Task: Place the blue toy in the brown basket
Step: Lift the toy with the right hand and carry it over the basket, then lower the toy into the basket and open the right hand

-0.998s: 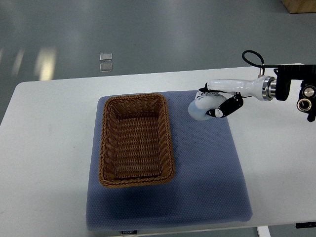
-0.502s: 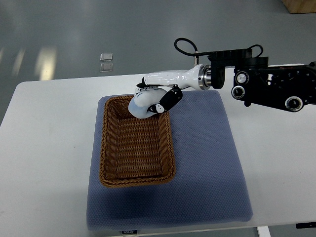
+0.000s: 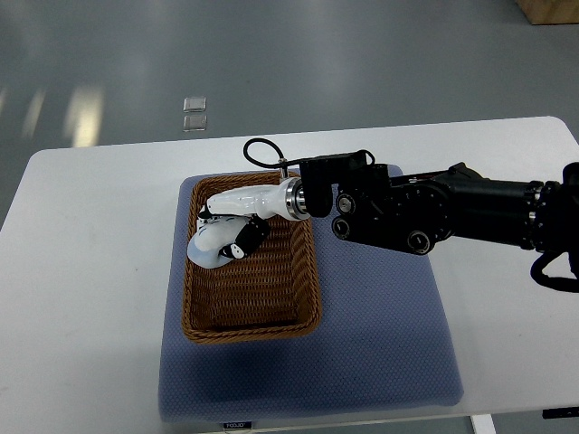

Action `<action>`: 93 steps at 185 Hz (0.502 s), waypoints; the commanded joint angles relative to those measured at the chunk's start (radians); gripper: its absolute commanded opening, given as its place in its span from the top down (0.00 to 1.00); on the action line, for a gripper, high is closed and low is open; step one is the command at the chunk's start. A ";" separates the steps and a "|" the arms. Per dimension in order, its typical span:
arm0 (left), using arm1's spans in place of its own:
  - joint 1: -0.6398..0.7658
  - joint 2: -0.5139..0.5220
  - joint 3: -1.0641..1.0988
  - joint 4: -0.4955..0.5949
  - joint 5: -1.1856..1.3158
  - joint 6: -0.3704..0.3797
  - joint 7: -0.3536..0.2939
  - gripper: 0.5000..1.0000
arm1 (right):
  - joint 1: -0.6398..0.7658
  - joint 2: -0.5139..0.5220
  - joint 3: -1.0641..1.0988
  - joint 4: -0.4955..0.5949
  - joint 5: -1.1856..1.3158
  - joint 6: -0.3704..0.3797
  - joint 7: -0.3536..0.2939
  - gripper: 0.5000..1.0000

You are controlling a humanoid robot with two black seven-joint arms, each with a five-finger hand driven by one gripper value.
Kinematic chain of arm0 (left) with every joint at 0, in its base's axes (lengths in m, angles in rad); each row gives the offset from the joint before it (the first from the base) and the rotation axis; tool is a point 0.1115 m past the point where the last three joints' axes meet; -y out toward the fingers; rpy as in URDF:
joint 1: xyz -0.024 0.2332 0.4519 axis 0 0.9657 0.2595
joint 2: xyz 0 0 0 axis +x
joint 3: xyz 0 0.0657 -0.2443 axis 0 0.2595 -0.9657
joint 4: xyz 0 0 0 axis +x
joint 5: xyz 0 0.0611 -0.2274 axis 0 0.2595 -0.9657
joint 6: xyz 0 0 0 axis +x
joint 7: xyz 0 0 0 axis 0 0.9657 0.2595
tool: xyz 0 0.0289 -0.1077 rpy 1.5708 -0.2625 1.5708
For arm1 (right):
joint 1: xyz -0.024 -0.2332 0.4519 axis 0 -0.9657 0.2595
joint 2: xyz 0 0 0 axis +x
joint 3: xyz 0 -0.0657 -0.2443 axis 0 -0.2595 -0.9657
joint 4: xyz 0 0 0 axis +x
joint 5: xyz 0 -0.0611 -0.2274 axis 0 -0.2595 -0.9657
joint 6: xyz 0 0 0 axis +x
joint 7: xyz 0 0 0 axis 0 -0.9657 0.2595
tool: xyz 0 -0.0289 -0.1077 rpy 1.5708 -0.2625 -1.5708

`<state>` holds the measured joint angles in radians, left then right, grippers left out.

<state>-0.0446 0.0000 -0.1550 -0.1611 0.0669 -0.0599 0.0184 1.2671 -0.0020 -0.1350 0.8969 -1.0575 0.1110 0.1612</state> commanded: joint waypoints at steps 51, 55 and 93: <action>0.000 0.000 0.002 0.002 -0.001 0.000 0.000 0.00 | -0.092 0.002 -0.003 -0.064 -0.002 -0.033 0.011 0.48; 0.000 0.000 0.000 0.002 -0.001 0.000 0.000 0.00 | -0.094 0.002 -0.002 -0.066 -0.002 -0.033 0.011 0.43; 0.000 0.000 0.000 0.003 -0.001 0.000 0.000 0.00 | -0.080 0.002 0.031 -0.061 0.021 -0.036 0.014 0.28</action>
<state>-0.0445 0.0000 -0.1550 -0.1583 0.0660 -0.0599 0.0184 1.1732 0.0000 -0.1287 0.8321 -1.0479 0.0771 0.1728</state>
